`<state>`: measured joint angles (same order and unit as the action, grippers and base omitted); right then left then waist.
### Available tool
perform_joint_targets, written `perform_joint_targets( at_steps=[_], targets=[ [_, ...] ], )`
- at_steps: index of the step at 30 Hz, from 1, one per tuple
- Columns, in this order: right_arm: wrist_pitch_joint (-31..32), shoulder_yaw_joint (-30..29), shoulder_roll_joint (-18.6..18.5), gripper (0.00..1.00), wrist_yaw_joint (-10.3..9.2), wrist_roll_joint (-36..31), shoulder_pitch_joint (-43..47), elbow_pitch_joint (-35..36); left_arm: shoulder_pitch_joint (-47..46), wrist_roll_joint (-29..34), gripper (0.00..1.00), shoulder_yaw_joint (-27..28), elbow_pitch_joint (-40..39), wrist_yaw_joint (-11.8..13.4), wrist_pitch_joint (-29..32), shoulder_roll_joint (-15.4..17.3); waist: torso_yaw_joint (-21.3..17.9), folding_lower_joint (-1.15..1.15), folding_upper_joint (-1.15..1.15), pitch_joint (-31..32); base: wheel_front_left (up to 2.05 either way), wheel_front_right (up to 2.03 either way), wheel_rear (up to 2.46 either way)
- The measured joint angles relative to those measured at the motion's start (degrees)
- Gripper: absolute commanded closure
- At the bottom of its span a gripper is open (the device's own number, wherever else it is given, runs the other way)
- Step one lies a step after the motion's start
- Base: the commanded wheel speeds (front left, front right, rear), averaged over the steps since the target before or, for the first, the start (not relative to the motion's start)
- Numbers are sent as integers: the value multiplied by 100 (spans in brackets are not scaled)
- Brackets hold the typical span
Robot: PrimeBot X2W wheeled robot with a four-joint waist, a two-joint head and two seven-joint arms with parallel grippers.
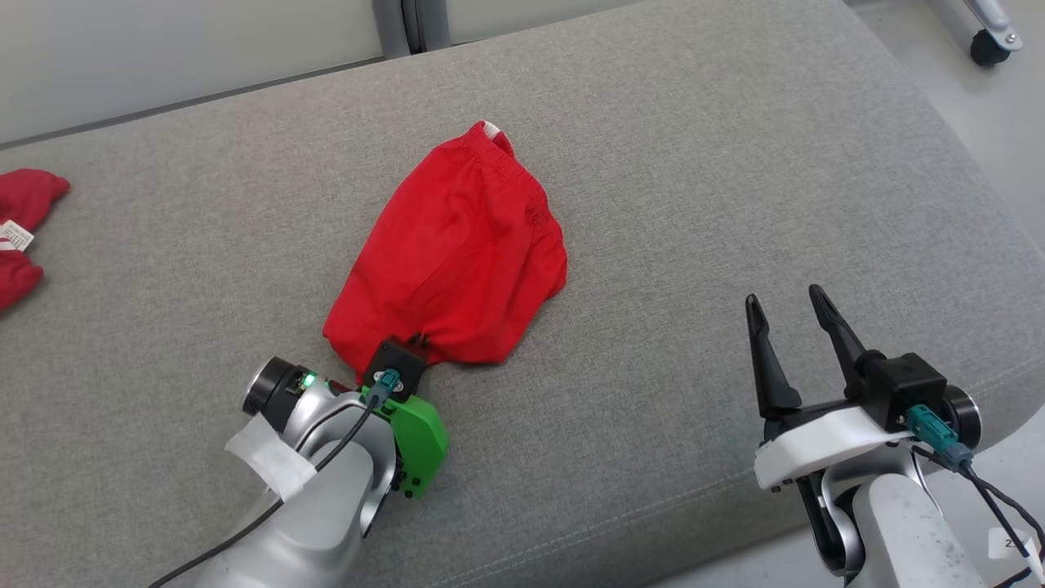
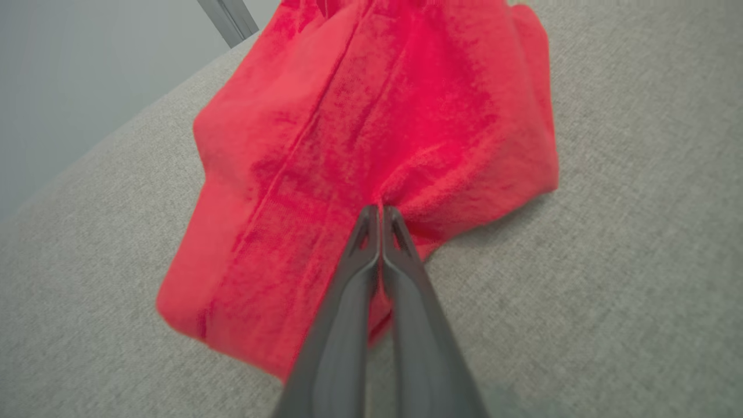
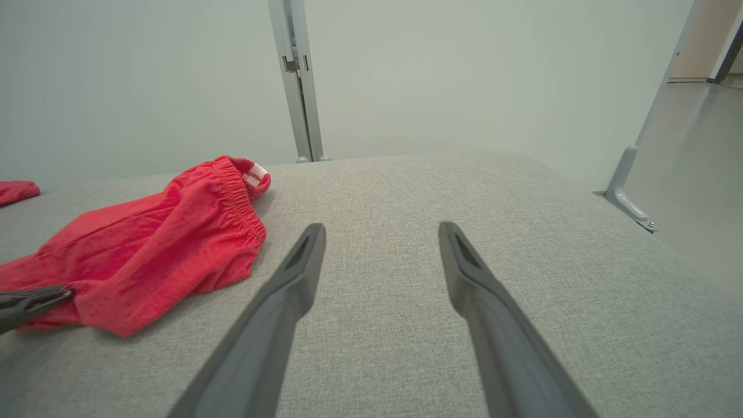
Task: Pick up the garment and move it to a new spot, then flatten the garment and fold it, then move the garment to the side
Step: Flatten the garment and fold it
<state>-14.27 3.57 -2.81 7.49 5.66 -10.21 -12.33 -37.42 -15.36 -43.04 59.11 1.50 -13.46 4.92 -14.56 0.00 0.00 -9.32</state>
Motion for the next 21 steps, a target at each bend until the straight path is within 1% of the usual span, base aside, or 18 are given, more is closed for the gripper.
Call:
perform_joint_targets(
  at_steps=[4, 8, 12, 13, 19, 21],
  targets=[
    [-16, -24, 1, 0, 0, 18, -16, -12, -94, -113, 100, 26, -18, -102, -75, -51, 50, 0, 0, 19, 0, 0, 0],
    [-21, -92, 1, 0, 0, 14, -17, -20, -194, -216, 100, 107, -337, -200, -126, -76, 125, 0, 0, 57, 0, 0, 0],
    [-29, -148, 0, 0, 0, -12, 0, -24, -396, -254, 100, 249, -943, -197, -148, -76, 212, 0, 0, 113, 0, 0, 0],
    [-30, -142, 1, 0, 0, -22, 3, -24, -488, -249, 100, 324, -1323, -167, -151, -43, 252, 0, 0, 143, 0, 0, 0],
    [-30, -104, 1, 0, 0, -26, 12, -9, -644, -221, 100, 407, -2106, -90, -146, 143, 312, 0, 0, 216, 0, 0, 0],
    [-30, -105, 2, 0, 0, -26, 29, 9, -699, -219, 100, 415, -2437, -45, -44, 188, 309, 0, 0, 221, 0, 0, 0]
  ],
)
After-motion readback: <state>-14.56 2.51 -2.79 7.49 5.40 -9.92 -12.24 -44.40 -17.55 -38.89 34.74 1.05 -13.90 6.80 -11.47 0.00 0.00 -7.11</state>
